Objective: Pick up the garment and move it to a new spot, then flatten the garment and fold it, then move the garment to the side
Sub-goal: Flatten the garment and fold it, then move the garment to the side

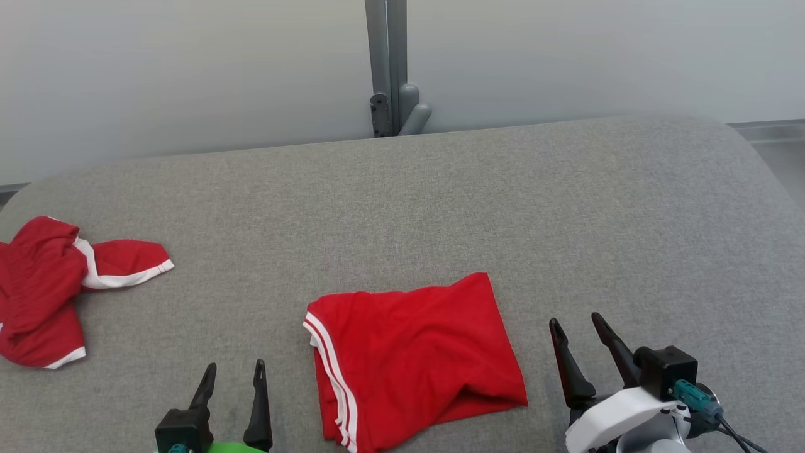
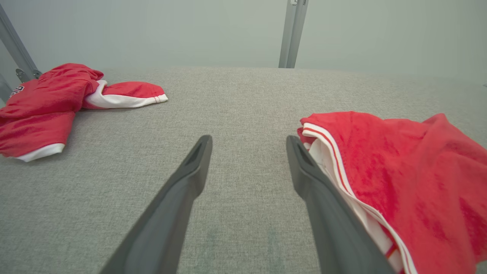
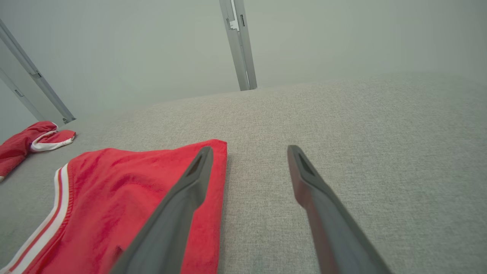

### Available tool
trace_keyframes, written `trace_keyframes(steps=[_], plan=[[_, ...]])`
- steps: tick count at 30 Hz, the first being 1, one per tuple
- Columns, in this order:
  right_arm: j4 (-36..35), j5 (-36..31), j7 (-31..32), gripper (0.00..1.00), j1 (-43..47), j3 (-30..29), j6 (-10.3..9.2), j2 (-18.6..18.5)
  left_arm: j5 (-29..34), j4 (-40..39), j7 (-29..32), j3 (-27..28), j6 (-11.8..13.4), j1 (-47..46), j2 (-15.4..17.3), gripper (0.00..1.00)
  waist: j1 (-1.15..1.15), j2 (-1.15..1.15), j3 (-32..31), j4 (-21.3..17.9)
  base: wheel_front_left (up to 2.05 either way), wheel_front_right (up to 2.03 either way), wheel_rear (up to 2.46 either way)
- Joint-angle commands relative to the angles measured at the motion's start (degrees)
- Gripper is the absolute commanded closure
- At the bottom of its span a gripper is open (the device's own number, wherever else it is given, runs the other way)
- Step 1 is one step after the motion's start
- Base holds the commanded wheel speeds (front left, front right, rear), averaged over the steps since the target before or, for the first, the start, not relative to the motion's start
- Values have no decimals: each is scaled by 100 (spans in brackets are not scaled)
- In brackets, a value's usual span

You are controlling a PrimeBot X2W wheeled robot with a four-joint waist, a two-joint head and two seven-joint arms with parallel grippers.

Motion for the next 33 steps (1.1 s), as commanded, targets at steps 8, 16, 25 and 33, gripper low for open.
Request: trace_keyframes(steps=[8, 16, 25, 33], plan=[[97, 219, -13, 0, 34, 48, -1, -1, 138, -8, 0, -112, -81, 42, 18, 0, 0, 47, 105, 187, 0, 0, 0], [897, 573, -13, 0, -713, 346, -1, -7, 210, -1, 1, -291, -162, -180, 18, 0, 0, 47, 544, 633, 0, 0, 0], [2208, 930, -8, 0, -1405, 314, -1, -8, 167, -9, 1, -391, -149, -398, 17, 0, 0, 47, 913, 1038, 0, 0, 0], [2817, 1447, 35, 100, -1699, 825, -2, 8, 101, -31, 1, -354, -73, -407, 16, 0, 0, 47, 961, 976, 0, 0, 0]])
